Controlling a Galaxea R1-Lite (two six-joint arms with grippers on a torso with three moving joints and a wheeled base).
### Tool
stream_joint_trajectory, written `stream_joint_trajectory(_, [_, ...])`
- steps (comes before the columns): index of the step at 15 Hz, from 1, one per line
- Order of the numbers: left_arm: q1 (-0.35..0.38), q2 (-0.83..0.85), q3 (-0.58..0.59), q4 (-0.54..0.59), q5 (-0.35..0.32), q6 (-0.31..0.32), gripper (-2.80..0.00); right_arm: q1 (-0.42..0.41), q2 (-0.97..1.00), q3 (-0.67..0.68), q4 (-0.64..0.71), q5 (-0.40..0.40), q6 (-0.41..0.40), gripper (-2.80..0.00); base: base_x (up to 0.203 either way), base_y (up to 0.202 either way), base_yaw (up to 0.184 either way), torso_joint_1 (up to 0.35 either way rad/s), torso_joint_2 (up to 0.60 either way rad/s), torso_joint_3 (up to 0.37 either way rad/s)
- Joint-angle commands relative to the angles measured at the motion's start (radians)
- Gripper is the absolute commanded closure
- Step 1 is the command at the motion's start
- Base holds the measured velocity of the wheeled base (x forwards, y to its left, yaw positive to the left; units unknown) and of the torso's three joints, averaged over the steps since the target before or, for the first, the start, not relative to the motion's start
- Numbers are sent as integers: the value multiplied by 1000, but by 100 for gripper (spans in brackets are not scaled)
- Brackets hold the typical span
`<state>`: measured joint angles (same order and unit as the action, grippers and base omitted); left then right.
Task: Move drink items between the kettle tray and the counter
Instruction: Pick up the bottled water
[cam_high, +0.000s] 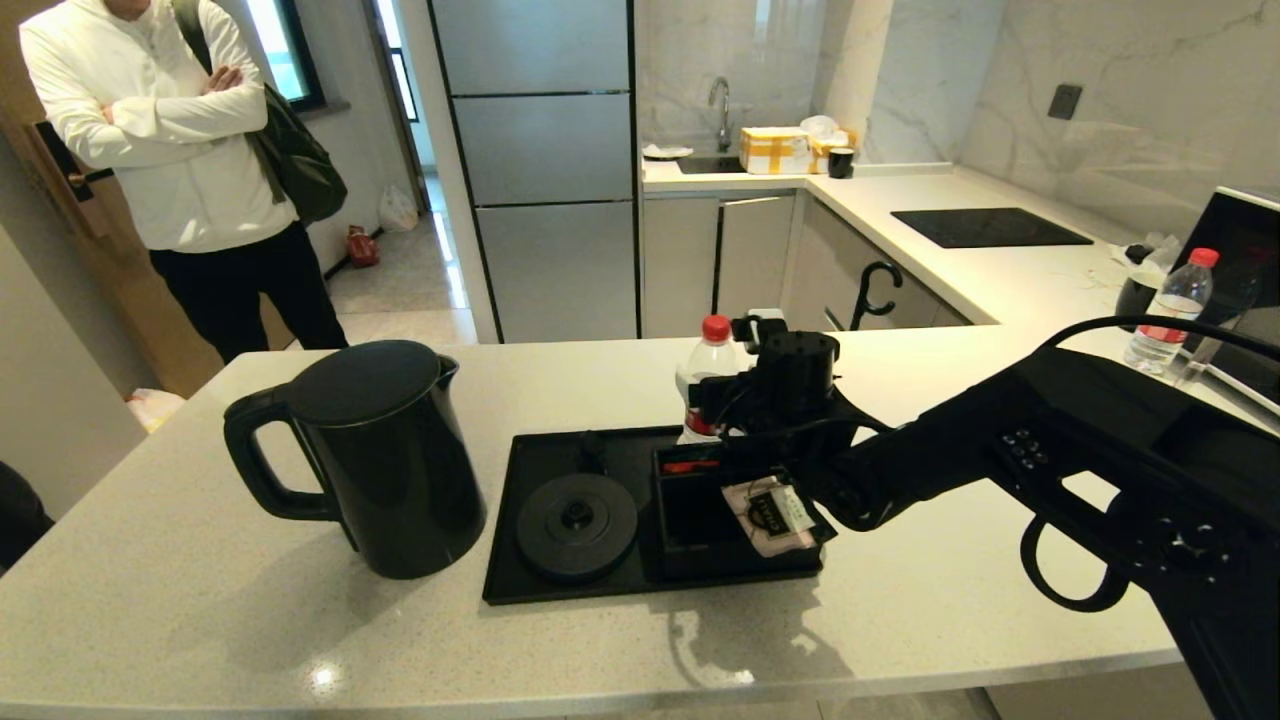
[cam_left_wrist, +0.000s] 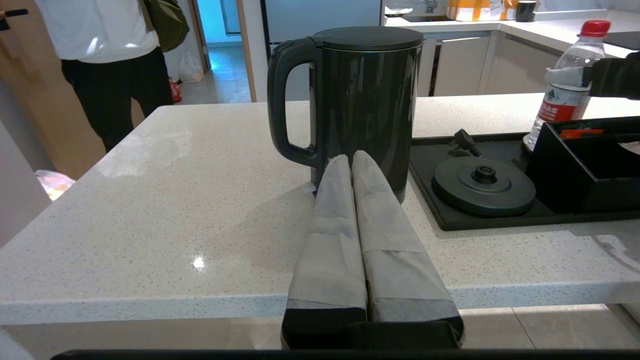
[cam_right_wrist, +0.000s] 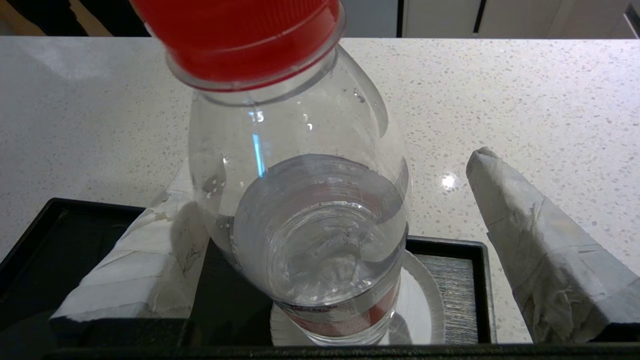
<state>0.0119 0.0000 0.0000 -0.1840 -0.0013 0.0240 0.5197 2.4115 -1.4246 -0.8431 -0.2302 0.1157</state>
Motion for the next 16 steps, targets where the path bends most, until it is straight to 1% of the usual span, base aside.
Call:
stream_joint_trajectory(1, [0,0,40,-2,0,1,0,5,14,-14,-2,-1,1,-280,0,0,0,0,0,0])
stream_joint_trajectory(2, [0,0,40,-2,0,1,0,5,15,-16,0,-2,1,-280,0,0,0,0,0,0])
stream_joint_trajectory(4, [0,0,40,-2,0,1,0,10,30,-62,24,-3,1,-280,0,0,0,0,0,0])
stream_joint_trajectory(7, [0,0,40,-2,0,1,0,11,47,-89,37,-4,1,-280,0,0,0,0,0,0])
stream_joint_trajectory(12, [0,0,40,-2,0,1,0,11,54,-96,41,-3,-1,-280,0,0,0,0,0,0])
stream_joint_trajectory(16, [0,0,40,-2,0,1,0,11,72,-152,79,-4,-1,-280,0,0,0,0,0,0])
